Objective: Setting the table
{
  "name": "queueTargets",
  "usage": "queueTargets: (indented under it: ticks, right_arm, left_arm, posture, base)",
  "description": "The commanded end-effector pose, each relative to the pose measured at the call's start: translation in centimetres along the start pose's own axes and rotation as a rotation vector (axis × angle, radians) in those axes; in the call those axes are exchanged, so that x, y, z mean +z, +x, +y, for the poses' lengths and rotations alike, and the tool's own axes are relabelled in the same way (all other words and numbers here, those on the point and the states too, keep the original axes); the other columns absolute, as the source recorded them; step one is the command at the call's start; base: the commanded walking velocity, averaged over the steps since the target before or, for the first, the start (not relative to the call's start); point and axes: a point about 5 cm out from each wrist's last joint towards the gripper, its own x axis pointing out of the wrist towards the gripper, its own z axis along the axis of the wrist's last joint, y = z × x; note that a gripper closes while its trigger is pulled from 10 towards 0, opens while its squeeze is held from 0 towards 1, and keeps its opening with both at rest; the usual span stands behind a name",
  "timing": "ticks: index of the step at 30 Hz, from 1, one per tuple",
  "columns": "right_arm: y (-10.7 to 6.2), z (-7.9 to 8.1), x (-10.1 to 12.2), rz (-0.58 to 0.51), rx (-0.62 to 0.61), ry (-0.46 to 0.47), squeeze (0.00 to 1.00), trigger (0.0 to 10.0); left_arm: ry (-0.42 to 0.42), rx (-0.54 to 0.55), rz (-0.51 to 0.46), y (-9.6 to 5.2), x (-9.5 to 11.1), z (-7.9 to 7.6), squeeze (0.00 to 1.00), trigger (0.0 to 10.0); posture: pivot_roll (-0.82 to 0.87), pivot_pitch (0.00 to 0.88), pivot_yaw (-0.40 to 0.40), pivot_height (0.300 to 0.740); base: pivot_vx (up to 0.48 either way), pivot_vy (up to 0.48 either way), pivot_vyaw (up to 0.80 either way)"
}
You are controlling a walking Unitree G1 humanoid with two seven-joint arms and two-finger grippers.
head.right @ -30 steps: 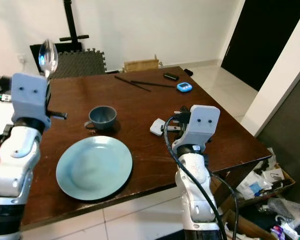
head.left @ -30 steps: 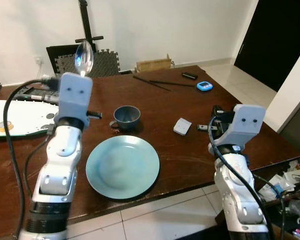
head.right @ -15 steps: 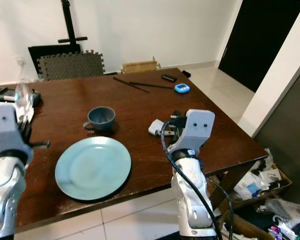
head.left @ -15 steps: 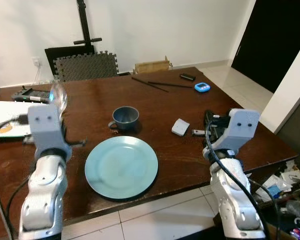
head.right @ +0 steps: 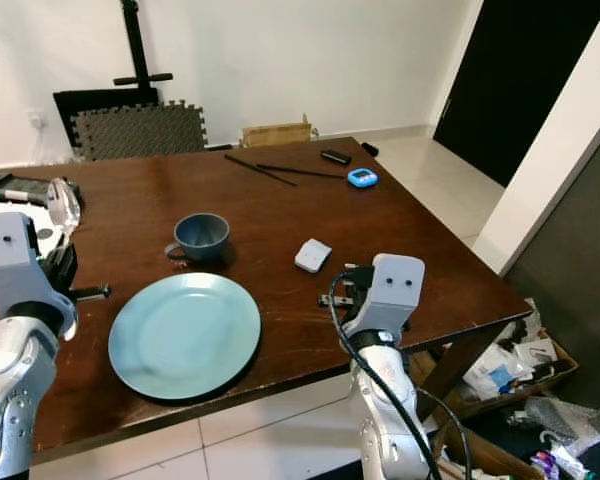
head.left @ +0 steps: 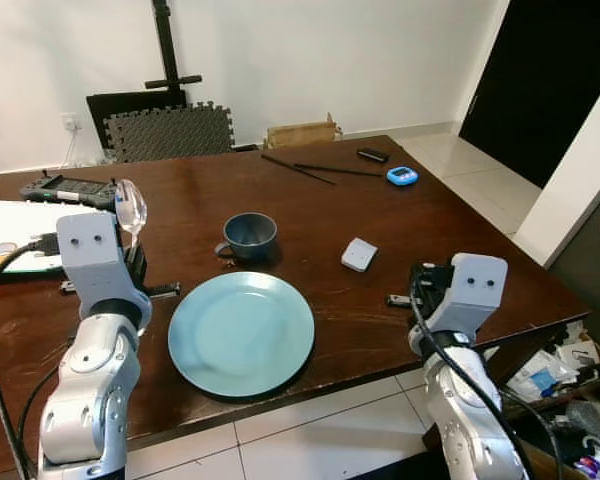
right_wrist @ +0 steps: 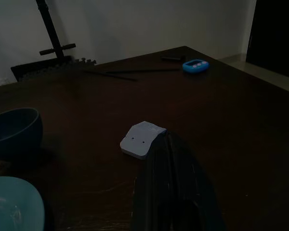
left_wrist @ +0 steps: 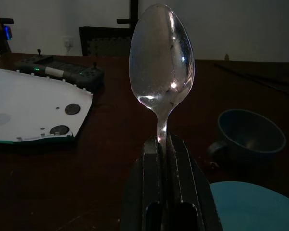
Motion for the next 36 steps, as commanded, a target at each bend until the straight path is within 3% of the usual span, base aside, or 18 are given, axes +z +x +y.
queueTargets:
  ticks: [1,24,36]
  right_arm:
    - [-0.26,-0.19,-0.67,0.032,-0.011,0.005,0.00,10.0]
    - [-0.35,0.07,-0.63,0.033,0.012,0.003,0.00,10.0]
    - [-0.19,0.05,-0.60,0.032,0.011,0.002,0.00,10.0]
  left_arm:
    - [0.020,-0.006,-0.030,-0.17,0.69,0.01,0.00,10.0]
    - [0.033,-0.042,-0.036,-0.51,0.75,-0.63,0.00,10.0]
    - [0.037,-0.041,-0.036,-0.51,0.77,-0.62,0.00,10.0]
  posture:
    - [0.02,0.125,0.021,0.740]
    - [0.02,0.120,0.003,0.740]
    - [0.02,0.123,0.003,0.740]
  base:
    - [0.000,0.000,0.00]
    - [0.000,0.000,0.00]
    - [-0.347,0.000,0.00]
